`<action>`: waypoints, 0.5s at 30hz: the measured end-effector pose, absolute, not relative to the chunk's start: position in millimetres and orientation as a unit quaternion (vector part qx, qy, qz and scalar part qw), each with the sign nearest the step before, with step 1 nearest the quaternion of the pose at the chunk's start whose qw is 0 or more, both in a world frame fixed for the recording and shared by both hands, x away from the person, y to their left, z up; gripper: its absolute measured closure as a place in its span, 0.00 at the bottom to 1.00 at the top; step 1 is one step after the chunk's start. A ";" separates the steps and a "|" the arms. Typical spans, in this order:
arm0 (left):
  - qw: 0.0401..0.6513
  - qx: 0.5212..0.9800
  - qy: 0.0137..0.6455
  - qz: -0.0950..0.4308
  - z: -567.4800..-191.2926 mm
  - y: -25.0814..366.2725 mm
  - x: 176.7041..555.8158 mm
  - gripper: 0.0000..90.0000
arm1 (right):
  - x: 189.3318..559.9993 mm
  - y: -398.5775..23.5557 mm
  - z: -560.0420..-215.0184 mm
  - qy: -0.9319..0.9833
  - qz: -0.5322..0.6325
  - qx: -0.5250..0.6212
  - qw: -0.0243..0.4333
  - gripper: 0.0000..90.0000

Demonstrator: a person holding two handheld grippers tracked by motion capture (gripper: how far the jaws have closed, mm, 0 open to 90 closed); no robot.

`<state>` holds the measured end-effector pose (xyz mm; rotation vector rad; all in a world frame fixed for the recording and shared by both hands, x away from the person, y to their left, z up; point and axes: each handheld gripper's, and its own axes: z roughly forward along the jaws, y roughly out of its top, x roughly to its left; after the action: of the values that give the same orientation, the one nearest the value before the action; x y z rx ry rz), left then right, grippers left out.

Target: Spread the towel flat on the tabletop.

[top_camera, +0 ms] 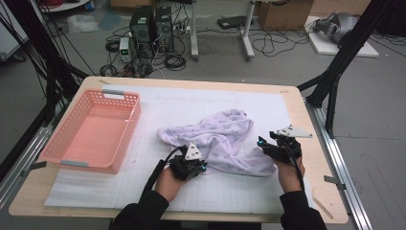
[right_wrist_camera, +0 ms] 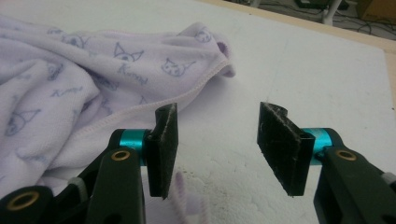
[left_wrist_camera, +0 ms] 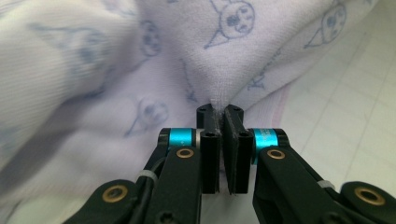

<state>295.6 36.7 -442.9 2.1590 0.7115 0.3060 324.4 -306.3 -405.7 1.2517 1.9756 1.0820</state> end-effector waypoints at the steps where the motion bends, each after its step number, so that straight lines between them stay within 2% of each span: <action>1: 0.411 0.858 0.283 0.123 -441.4 42.6 294.0 0.95 | 324.2 -307.3 -405.3 0.734 0.405 0.468 0.279 0.53; 8: 0.421 0.836 0.330 0.123 -437.6 95.2 291.2 0.94 | 324.2 -304.1 -405.6 0.736 0.406 0.470 0.270 0.53; 15: 0.442 0.806 0.372 0.133 -431.3 130.8 294.2 0.93 | 325.7 -267.4 -414.5 0.773 0.387 0.434 0.252 0.54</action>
<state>294.2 130.8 -431.3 1.9998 0.9221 0.3303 325.7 -267.4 -414.5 1.1814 2.1025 1.0530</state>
